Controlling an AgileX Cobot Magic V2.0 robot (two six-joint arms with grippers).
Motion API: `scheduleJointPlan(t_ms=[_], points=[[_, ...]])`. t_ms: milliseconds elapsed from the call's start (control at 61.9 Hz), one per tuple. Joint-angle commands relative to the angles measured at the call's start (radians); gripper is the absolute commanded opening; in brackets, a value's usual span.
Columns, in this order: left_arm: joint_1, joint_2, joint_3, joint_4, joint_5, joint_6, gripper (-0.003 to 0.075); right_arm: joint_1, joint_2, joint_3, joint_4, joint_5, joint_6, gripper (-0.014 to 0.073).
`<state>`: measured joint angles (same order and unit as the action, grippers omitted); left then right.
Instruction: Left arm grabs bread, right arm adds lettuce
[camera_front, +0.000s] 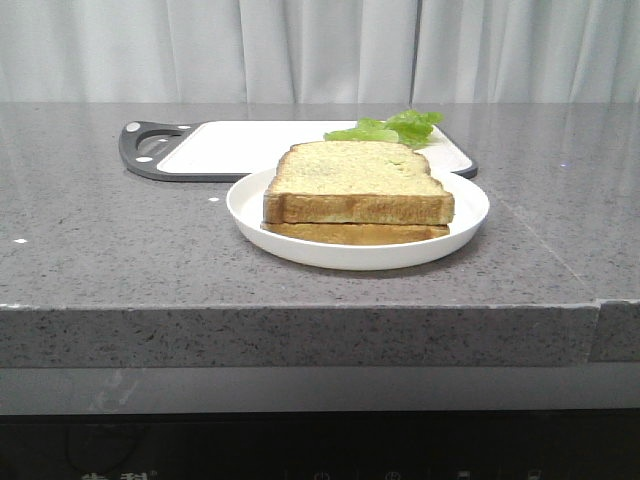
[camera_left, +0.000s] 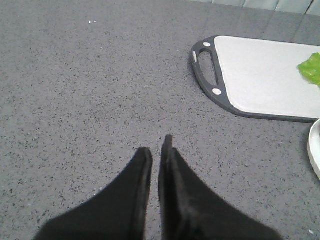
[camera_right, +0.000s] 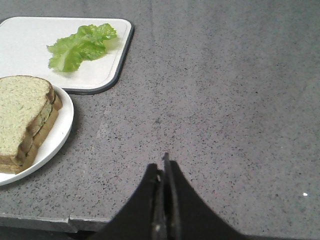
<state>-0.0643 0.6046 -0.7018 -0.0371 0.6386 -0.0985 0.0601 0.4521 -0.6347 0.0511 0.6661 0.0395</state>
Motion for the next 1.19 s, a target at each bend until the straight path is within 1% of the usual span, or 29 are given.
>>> scheduleJointPlan(t_ms=[0,16,48,81,113,178,258,339,517,694,872,1033,1178], points=[[0.002,0.033,-0.029,-0.046,-0.066,0.005,0.0328,-0.006,0.014,-0.025,-0.008,-0.07,-0.004,0.016],[0.0,0.039,-0.029,-0.057,-0.064,0.007,0.0376,-0.006,0.014,-0.025,-0.008,-0.07,-0.004,0.021],[-0.005,0.05,-0.029,-0.091,-0.061,0.018,0.044,-0.006,0.014,-0.025,-0.008,-0.069,-0.004,0.0284],[-0.013,0.06,-0.031,-0.141,-0.052,0.062,0.0478,-0.006,0.014,-0.025,-0.008,-0.066,-0.004,0.0333],[-0.026,0.076,-0.037,-0.202,-0.032,0.123,0.0488,-0.006,0.014,-0.025,-0.008,-0.065,-0.004,0.0376],[-0.059,0.115,-0.059,-0.309,0.016,0.207,0.0468,-0.006,0.014,-0.025,-0.008,-0.065,-0.004,0.0406],[-0.102,0.17,-0.096,-0.403,0.073,0.26,0.044,-0.006,0.014,-0.025,-0.008,-0.065,-0.004,0.0405],[-0.154,0.232,-0.136,-0.452,0.114,0.265,0.0419,-0.006,0.014,-0.025,-0.008,-0.065,-0.004,0.0405],[-0.285,0.385,-0.219,-0.478,0.099,0.265,0.0417,-0.006,0.014,-0.025,-0.008,-0.065,-0.004,0.0405],[-0.378,0.544,-0.318,-0.542,0.097,0.265,0.0417,-0.006,0.014,-0.025,-0.008,-0.065,-0.004,0.0405],[-0.4,0.717,-0.44,-0.649,0.145,0.265,0.0417,-0.006,0.014,-0.025,-0.008,-0.065,-0.004,0.0405],[-0.4,0.857,-0.537,-0.657,0.173,0.265,0.0417,-0.006,0.014,-0.025,-0.008,-0.065,-0.004,0.0405],[-0.404,0.954,-0.6,-0.698,0.181,0.267,0.0417,-0.006,0.014,-0.025,-0.008,-0.065,-0.004,0.0405]])
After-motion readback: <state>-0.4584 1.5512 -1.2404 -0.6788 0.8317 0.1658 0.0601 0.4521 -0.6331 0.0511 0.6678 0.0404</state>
